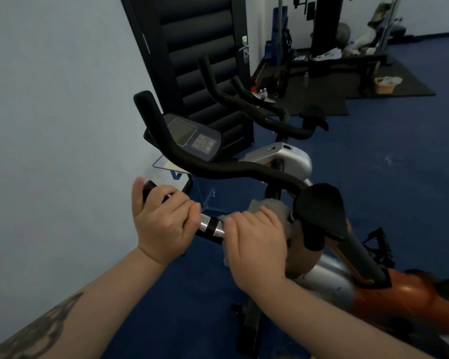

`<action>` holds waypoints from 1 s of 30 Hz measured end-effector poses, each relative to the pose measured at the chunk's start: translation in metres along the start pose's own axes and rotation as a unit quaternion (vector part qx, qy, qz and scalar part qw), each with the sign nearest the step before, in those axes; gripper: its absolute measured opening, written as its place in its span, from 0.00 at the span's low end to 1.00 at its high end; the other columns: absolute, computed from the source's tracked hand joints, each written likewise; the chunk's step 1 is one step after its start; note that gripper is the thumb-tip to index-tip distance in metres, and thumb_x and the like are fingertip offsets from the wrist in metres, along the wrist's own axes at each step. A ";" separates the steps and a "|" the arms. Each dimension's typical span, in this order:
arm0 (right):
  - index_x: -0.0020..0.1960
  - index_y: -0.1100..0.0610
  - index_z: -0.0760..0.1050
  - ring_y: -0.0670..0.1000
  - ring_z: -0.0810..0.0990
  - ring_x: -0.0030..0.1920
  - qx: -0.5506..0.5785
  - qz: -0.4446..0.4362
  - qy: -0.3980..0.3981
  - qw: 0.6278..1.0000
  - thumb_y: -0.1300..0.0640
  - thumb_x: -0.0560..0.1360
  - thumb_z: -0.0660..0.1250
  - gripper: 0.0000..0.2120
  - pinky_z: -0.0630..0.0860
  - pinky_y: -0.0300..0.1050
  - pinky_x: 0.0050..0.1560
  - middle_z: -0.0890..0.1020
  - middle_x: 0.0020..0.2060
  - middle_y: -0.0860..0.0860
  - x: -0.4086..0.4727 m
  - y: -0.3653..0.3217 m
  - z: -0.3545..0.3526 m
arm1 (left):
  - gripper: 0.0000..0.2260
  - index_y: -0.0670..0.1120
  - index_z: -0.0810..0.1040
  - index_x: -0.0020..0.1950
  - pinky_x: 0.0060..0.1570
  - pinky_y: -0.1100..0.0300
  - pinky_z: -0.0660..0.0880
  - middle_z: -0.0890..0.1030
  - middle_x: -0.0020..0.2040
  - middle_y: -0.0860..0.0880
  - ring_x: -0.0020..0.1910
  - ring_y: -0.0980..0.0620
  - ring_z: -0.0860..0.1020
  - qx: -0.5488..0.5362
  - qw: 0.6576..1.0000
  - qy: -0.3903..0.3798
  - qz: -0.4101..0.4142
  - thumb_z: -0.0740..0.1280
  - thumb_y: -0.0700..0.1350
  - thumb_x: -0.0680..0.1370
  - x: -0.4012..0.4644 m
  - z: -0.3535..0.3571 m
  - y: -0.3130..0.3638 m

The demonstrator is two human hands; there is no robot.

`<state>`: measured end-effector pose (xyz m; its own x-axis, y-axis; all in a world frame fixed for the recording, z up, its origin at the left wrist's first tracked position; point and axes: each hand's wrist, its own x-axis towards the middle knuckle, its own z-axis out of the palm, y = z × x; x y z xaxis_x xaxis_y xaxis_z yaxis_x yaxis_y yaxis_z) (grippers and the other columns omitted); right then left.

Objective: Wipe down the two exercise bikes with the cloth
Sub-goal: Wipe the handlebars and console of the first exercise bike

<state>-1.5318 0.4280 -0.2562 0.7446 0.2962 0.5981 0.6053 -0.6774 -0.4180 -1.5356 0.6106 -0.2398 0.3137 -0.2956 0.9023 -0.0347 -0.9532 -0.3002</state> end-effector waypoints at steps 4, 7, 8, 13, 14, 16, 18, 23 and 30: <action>0.42 0.54 0.78 0.51 0.78 0.35 -0.007 -0.110 -0.035 0.993 0.54 0.80 0.56 0.14 0.75 0.49 0.49 0.78 0.33 0.48 0.008 0.017 -0.010 | 0.15 0.47 0.83 0.36 0.69 0.51 0.61 0.84 0.36 0.53 0.39 0.49 0.81 -0.033 0.997 -0.038 0.065 0.62 0.44 0.79 0.002 -0.004 0.002; 0.52 0.56 0.81 0.54 0.76 0.61 0.009 -0.096 -0.043 0.994 0.50 0.80 0.55 0.17 0.62 0.58 0.71 0.83 0.49 0.50 -0.006 0.045 -0.013 | 0.13 0.48 0.85 0.40 0.53 0.54 0.70 0.84 0.38 0.54 0.37 0.52 0.81 -0.065 0.991 -0.061 0.100 0.62 0.44 0.79 0.002 -0.008 0.003; 0.52 0.57 0.81 0.56 0.73 0.65 0.025 -0.077 -0.024 0.996 0.50 0.79 0.56 0.18 0.59 0.60 0.72 0.82 0.51 0.52 -0.011 0.047 -0.011 | 0.13 0.48 0.84 0.39 0.49 0.55 0.70 0.84 0.37 0.54 0.35 0.52 0.80 -0.066 0.991 -0.059 0.102 0.62 0.44 0.79 0.002 -0.007 0.002; 0.46 0.56 0.81 0.54 0.78 0.53 0.073 0.015 0.061 0.995 0.54 0.79 0.55 0.16 0.64 0.58 0.68 0.82 0.41 0.49 -0.011 0.012 0.013 | 0.18 0.49 0.81 0.33 0.43 0.57 0.67 0.81 0.31 0.54 0.29 0.53 0.76 -0.058 0.994 -0.007 0.096 0.58 0.44 0.79 0.002 0.003 0.001; 0.47 0.56 0.81 0.52 0.78 0.50 0.066 -0.015 0.061 0.996 0.53 0.80 0.55 0.16 0.65 0.55 0.67 0.81 0.41 0.49 -0.011 0.015 0.013 | 0.19 0.49 0.81 0.32 0.43 0.57 0.67 0.81 0.30 0.54 0.29 0.53 0.75 -0.057 0.994 0.001 0.093 0.57 0.44 0.79 0.001 0.005 0.002; 0.50 0.57 0.81 0.51 0.77 0.47 0.067 -0.103 0.052 0.991 0.52 0.81 0.54 0.18 0.66 0.51 0.66 0.81 0.42 0.49 -0.009 0.036 0.012 | 0.19 0.49 0.80 0.31 0.45 0.57 0.66 0.80 0.30 0.54 0.30 0.53 0.74 -0.053 0.995 0.009 0.080 0.57 0.44 0.79 -0.001 0.006 0.003; 0.53 0.60 0.81 0.52 0.77 0.49 0.090 -0.171 0.063 0.979 0.50 0.82 0.53 0.21 0.66 0.51 0.65 0.82 0.45 0.52 -0.007 0.058 0.016 | 0.19 0.49 0.79 0.31 0.46 0.56 0.66 0.80 0.29 0.54 0.29 0.53 0.74 -0.051 0.996 0.014 0.066 0.56 0.44 0.79 -0.001 0.007 0.005; 0.50 0.59 0.76 0.58 0.76 0.56 0.200 -0.080 0.202 0.955 0.48 0.82 0.48 0.22 0.66 0.65 0.65 0.81 0.45 0.60 -0.013 0.057 0.050 | 0.19 0.49 0.79 0.31 0.49 0.56 0.65 0.79 0.30 0.54 0.30 0.51 0.75 -0.049 0.998 -0.004 0.042 0.57 0.43 0.79 -0.002 0.002 0.010; 0.52 0.58 0.75 0.56 0.69 0.68 0.339 0.051 0.183 0.921 0.59 0.79 0.53 0.13 0.63 0.57 0.71 0.76 0.57 0.52 -0.013 0.042 0.044 | 0.19 0.48 0.80 0.32 0.49 0.55 0.66 0.80 0.30 0.53 0.30 0.50 0.75 -0.046 0.999 -0.019 0.019 0.57 0.43 0.79 -0.003 0.001 0.013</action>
<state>-1.5039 0.4252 -0.3119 0.7379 -0.0757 0.6707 0.6665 -0.0754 -0.7417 -1.5362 0.5994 -0.2462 0.3462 -0.3298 0.8783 -0.1341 -0.9439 -0.3016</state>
